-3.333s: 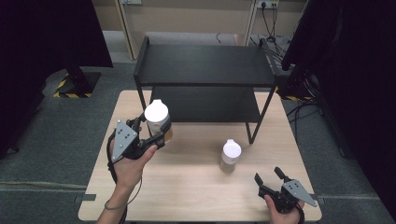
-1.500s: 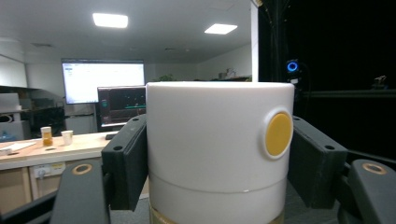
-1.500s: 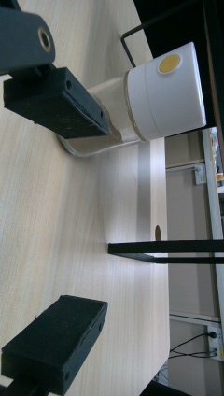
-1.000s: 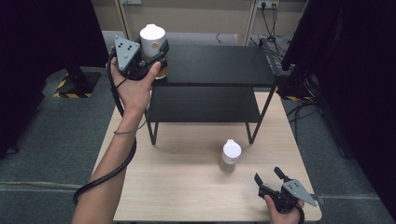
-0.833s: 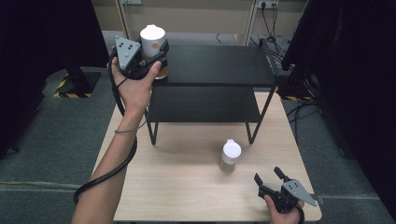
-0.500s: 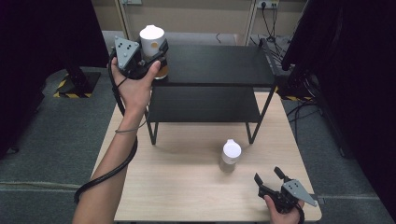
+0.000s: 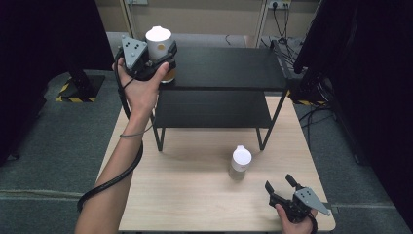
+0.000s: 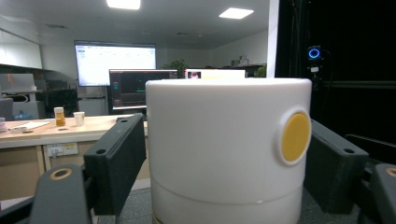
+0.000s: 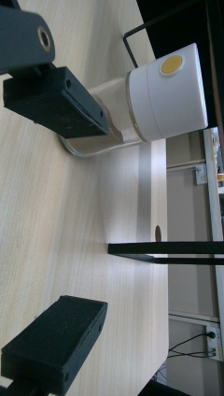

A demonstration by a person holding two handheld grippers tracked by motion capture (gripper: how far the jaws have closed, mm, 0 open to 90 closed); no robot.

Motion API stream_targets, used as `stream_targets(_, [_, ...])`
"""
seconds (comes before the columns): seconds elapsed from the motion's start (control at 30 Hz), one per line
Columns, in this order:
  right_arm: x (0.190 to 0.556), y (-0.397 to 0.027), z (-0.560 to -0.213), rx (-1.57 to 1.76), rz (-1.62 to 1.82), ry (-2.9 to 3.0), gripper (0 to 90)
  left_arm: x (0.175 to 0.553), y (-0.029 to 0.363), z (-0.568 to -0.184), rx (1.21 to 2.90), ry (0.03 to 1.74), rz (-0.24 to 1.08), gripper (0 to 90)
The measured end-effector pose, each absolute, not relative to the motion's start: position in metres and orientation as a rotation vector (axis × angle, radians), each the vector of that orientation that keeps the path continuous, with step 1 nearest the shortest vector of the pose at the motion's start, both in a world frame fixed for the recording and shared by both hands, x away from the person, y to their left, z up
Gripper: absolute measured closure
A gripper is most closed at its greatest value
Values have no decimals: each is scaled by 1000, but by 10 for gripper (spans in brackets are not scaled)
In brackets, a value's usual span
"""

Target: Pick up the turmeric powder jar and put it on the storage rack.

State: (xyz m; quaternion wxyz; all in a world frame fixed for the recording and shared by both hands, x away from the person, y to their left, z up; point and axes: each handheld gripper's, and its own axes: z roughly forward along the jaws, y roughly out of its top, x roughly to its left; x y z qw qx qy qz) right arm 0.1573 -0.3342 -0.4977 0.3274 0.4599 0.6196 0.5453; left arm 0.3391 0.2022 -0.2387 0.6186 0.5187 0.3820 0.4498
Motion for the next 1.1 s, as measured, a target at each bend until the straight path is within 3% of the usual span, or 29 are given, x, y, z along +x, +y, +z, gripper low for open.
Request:
stream_targets(0.2, [157, -334, -498, 1207, 1430, 1622, 136, 335, 198, -239, 1183, 885, 1075, 150])
stream_targets(1.1, [157, -334, -498, 1203, 1428, 1622, 135, 304, 203, -249, 1173, 879, 1084, 131])
